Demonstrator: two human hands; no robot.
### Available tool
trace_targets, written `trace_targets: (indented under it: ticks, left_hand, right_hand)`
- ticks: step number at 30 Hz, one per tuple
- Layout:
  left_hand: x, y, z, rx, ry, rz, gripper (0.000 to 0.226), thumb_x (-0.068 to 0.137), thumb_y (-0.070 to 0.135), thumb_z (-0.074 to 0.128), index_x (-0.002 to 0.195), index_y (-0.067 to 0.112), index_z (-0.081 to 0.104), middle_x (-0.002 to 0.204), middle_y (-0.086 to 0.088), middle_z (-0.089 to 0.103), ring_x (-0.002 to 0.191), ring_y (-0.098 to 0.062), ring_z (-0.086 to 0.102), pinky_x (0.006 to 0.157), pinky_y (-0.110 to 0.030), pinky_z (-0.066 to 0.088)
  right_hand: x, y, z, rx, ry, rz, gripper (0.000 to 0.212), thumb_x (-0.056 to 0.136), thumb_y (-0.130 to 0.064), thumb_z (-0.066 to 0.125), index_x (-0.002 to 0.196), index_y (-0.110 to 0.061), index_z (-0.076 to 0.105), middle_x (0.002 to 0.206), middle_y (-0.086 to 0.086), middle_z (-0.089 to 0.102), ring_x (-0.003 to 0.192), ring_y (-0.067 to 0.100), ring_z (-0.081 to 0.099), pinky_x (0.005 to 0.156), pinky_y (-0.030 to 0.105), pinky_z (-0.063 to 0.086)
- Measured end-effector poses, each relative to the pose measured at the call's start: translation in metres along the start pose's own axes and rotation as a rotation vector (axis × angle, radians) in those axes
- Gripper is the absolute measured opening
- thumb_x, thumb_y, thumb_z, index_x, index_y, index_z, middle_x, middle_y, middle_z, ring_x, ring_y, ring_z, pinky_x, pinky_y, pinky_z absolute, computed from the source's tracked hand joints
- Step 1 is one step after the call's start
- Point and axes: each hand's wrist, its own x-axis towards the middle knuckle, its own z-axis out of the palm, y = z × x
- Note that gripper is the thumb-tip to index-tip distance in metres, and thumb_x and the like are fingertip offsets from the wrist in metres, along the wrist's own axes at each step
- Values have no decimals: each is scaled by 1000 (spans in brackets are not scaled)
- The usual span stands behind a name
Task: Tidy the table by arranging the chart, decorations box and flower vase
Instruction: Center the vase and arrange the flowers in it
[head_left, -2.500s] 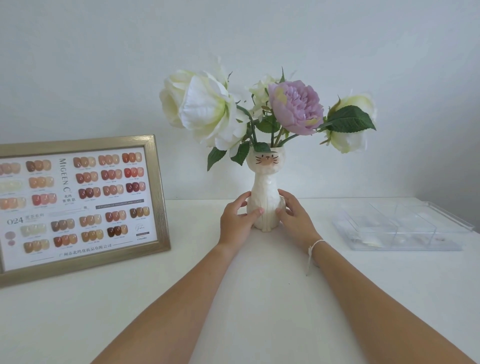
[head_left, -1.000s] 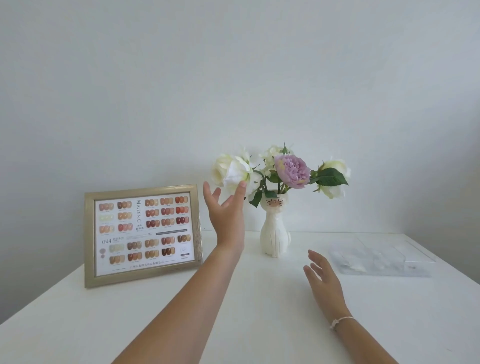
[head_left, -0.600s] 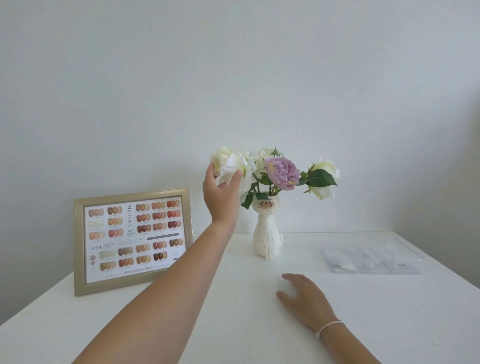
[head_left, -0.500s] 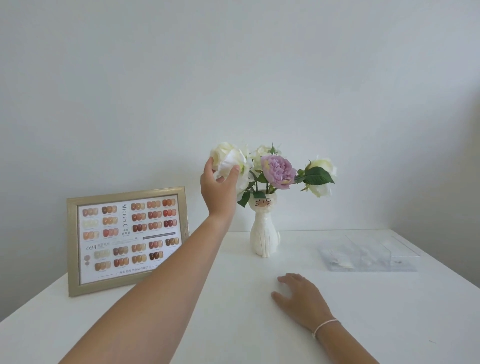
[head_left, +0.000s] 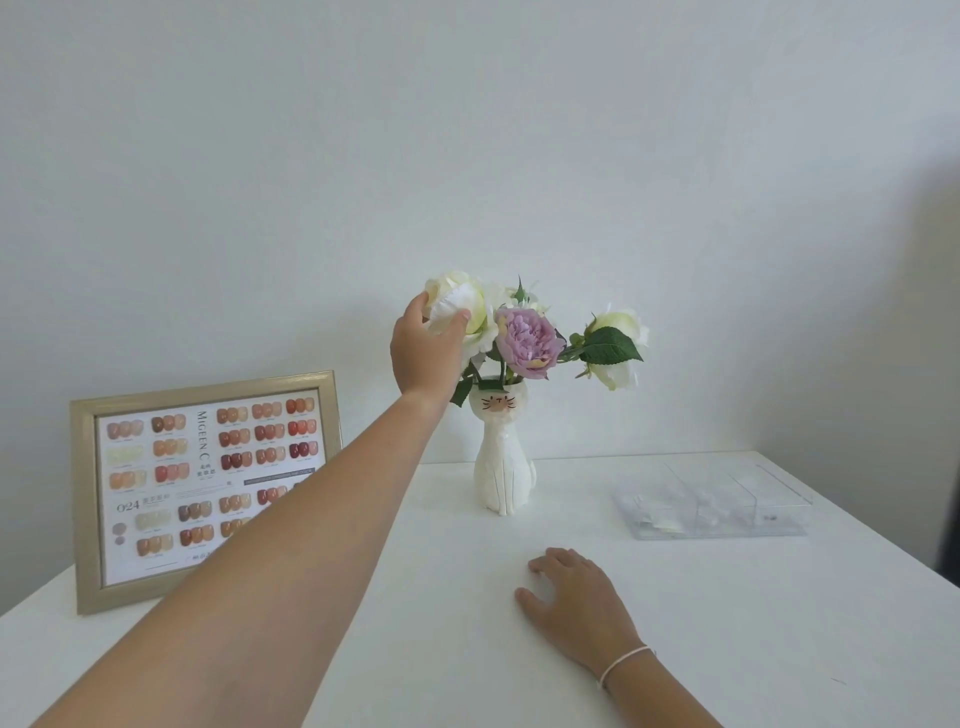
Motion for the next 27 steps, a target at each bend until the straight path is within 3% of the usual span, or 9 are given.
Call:
trace_targets:
  ticks: [5, 10, 15, 19, 21, 25, 27]
  left_hand:
    - [-7, -10, 7, 54, -59, -25, 45, 78, 35, 60, 120, 23, 57, 115, -2, 63, 107, -21, 58, 93, -41, 48]
    - [-19, -17, 12, 107, -71, 10, 50, 81, 28, 60, 129, 19, 51, 123, -1, 60, 113, -20, 54, 93, -34, 45]
    - [-25, -24, 12, 127, -112, 19, 50, 83, 29, 61, 131, 20, 50, 125, -1, 59, 116, -21, 52, 94, -36, 45]
    - [-26, -25, 5, 134, -62, 85, 53, 84, 30, 62, 133, 19, 47, 128, -4, 54, 114, -26, 52, 91, -30, 40]
    - [-27, -26, -2, 90, -19, 102, 53, 84, 34, 62, 133, 22, 46, 127, -3, 52, 106, -25, 54, 87, -29, 42]
    - [-24, -36, -21, -14, 78, 42, 54, 85, 41, 58, 134, 25, 43, 125, 3, 50, 94, -16, 54, 79, -20, 36]
    - [-24, -44, -27, -55, 120, -24, 53, 86, 41, 56, 135, 24, 43, 128, 1, 49, 92, -8, 51, 81, -19, 35]
  right_hand:
    - [0, 0, 0, 5, 17, -8, 46, 85, -50, 45, 124, -26, 53, 134, -6, 49, 127, 12, 40, 107, 22, 22]
    - [-1, 0, -2, 16, 22, -10, 45, 85, -49, 46, 123, -25, 53, 133, -6, 49, 127, 12, 40, 107, 22, 22]
    - [-2, -2, -3, 30, 30, -4, 44, 86, -48, 46, 122, -24, 53, 132, -5, 50, 126, 12, 40, 107, 22, 23]
    - [-2, -1, -7, 79, 8, 1, 43, 86, -46, 50, 124, -26, 53, 134, -7, 49, 127, 10, 41, 106, 21, 24]
    - [1, -2, -17, 275, 58, 64, 40, 85, -41, 56, 122, -26, 55, 131, -9, 53, 123, 9, 46, 103, 20, 30]
    - [27, -2, -60, 872, 314, 285, 32, 85, -26, 63, 115, -16, 61, 114, -2, 61, 106, 14, 55, 90, 24, 39]
    - [46, 0, -87, 1127, 433, 360, 38, 86, -26, 61, 121, -10, 58, 112, 0, 59, 102, 15, 54, 94, 31, 43]
